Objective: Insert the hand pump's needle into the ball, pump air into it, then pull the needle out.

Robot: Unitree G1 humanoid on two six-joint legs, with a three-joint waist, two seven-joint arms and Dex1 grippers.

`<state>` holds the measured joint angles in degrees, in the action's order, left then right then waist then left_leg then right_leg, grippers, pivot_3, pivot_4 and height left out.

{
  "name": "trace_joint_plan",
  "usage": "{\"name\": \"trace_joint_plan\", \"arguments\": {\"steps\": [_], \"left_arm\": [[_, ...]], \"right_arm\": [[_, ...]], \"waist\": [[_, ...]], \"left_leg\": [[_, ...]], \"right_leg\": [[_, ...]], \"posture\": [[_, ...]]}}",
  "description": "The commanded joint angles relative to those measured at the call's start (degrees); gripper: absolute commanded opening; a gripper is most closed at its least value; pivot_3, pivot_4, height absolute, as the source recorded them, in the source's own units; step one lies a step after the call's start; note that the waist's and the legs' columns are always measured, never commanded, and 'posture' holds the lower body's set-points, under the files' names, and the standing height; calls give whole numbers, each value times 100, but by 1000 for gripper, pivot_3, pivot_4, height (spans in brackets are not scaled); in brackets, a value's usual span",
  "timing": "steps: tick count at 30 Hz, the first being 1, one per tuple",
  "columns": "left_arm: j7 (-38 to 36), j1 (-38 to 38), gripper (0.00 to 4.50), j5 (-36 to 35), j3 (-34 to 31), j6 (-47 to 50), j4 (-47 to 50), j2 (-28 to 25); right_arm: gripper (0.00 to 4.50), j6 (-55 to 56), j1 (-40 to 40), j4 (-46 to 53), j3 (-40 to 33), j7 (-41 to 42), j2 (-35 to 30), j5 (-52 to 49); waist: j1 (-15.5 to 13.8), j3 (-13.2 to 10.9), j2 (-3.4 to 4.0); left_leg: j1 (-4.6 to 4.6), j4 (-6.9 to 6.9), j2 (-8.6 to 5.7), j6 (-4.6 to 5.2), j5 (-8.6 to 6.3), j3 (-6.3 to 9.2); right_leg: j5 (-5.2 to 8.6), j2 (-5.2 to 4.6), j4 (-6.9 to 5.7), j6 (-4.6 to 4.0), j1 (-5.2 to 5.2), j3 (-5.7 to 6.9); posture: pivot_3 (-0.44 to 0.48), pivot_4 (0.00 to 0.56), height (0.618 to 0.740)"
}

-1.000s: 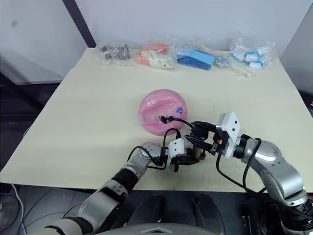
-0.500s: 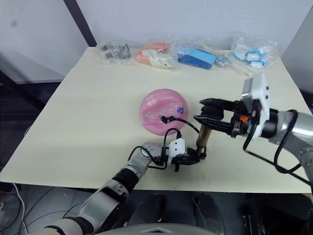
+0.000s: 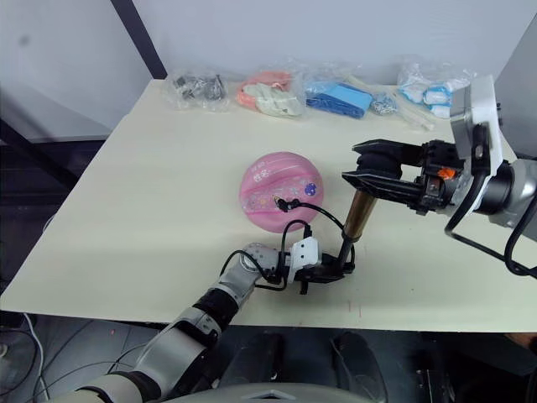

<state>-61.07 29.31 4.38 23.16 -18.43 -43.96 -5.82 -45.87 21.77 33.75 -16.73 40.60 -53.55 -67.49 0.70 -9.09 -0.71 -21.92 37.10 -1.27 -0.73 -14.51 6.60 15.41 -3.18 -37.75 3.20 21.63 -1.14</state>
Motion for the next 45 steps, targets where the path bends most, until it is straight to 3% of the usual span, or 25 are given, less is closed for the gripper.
{"name": "trace_joint_plan", "arguments": {"steps": [1,11,24,37,45], "left_arm": [[0,-92,1007,179,126,59,-270,-48],[18,-121,1007,184,118,65,-241,-82],[6,-136,1007,183,124,90,-189,-104],[2,-176,1007,197,148,68,-175,-129],[-16,-191,1007,199,163,68,-147,-130]], "right_arm": [[1845,480,-581,200,579,161,318,895],[1845,1493,-1445,-118,1787,440,1150,2446],[1845,2419,-1882,-902,2352,656,1789,3632],[1845,1584,-1371,-161,983,666,1126,2464],[1845,844,-717,143,185,258,698,1348]], "waist": [[6,2,2],[18,14,-3],[29,23,-9],[16,16,-6],[15,11,-5]], "left_leg": [[1,0,0,0,0,-2],[12,0,0,0,0,-3],[16,-1,1,0,0,-2],[7,0,-1,0,0,-1],[3,-1,-1,0,0,-1]], "right_leg": [[1,0,-1,3,0,-1],[12,3,-4,20,-5,-5],[12,6,-5,20,-5,-8],[0,4,-3,1,-1,-7],[0,3,-2,0,2,-6]], "posture": [[0,150,736],[0,150,736],[0,150,736],[0,150,736],[0,150,736]]}}
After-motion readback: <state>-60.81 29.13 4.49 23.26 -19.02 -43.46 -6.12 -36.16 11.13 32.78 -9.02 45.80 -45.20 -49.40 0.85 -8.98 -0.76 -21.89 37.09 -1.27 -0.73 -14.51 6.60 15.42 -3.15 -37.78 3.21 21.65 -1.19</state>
